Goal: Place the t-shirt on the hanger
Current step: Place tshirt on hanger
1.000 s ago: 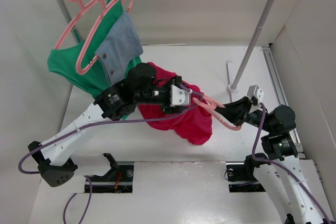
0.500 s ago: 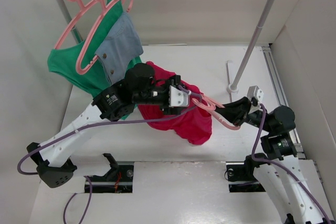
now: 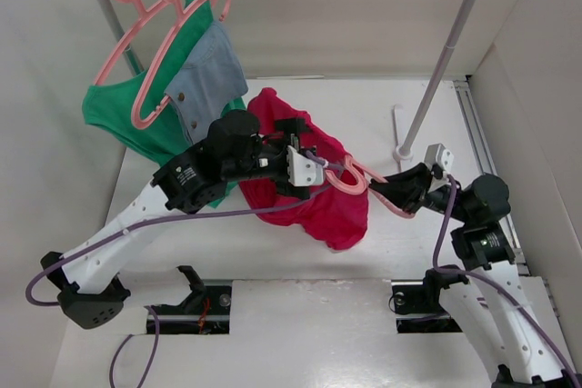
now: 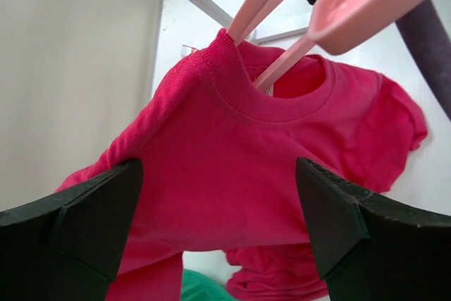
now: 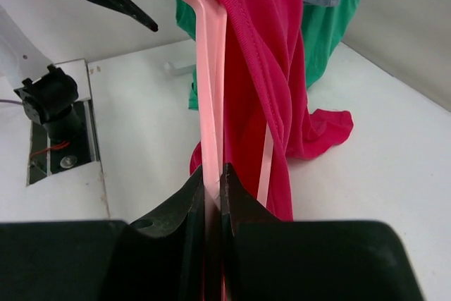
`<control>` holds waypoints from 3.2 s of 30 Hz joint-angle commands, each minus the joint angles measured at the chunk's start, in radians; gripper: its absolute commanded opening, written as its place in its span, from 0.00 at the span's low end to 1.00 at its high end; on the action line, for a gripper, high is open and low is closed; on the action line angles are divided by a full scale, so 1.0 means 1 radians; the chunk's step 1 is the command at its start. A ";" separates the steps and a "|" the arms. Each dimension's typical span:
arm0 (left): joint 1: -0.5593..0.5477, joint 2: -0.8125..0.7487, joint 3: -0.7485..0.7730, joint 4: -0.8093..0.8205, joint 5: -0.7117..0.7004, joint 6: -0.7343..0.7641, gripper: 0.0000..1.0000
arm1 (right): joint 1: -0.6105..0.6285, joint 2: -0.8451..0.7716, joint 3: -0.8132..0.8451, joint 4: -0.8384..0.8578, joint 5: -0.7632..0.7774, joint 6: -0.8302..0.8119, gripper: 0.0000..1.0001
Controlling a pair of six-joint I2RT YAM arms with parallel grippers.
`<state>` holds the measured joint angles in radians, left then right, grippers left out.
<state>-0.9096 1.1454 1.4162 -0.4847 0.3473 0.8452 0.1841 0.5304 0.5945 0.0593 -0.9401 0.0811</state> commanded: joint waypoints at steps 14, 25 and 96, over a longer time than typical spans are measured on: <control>-0.006 -0.084 0.001 0.184 0.079 0.259 0.87 | -0.018 0.036 0.065 -0.257 0.041 -0.093 0.00; -0.006 -0.134 -0.045 0.139 0.123 0.400 0.86 | -0.018 0.054 0.065 -0.288 0.060 -0.121 0.00; 0.090 0.312 0.036 -0.230 0.213 0.296 0.72 | 0.009 0.048 0.093 -0.355 0.086 -0.158 0.00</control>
<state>-0.8093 1.4429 1.4387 -0.6754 0.5358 1.1275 0.1970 0.5968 0.6701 -0.4313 -0.8120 -0.1024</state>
